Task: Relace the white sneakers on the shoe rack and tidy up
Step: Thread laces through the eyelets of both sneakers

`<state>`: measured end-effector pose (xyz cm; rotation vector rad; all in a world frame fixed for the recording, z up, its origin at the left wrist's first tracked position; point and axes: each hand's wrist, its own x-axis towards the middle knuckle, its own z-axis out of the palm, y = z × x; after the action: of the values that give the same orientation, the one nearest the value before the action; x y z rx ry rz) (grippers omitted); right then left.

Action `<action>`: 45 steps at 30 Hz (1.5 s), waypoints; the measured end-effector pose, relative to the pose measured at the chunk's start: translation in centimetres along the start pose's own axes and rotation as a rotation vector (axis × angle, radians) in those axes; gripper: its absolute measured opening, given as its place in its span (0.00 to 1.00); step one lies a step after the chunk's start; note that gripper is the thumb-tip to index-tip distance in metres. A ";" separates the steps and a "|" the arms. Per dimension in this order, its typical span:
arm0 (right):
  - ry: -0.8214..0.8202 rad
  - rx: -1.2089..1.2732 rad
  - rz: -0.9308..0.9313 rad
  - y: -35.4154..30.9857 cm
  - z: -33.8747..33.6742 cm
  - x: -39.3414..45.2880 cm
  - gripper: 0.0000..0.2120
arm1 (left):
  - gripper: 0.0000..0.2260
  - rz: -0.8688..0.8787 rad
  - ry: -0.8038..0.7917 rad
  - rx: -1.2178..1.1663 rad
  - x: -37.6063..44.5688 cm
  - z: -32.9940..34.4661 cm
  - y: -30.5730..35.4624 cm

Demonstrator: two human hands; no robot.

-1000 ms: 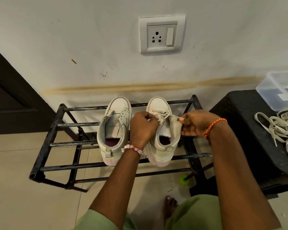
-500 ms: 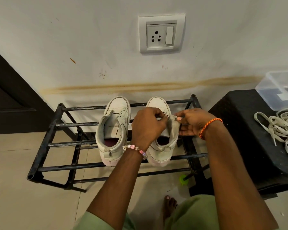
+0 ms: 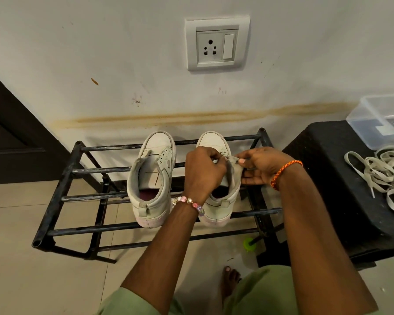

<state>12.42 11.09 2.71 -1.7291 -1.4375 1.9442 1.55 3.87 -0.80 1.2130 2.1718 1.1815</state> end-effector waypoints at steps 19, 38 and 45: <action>-0.018 0.044 0.011 0.1 -0.1 0.0 0.11 | 0.06 -0.042 -0.039 0.024 0.2 -0.3 0.4; -0.004 -0.040 -0.075 0.3 -0.1 0.2 0.09 | 0.06 -0.060 0.020 0.167 -0.3 0.2 1.4; -0.021 -0.046 -0.089 0.3 -0.2 0.2 0.09 | 0.07 -0.065 0.071 0.142 -0.5 0.4 1.7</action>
<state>12.65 11.17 2.40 -1.6382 -1.5500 1.9041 2.96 4.15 0.33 1.1625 2.3640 1.0753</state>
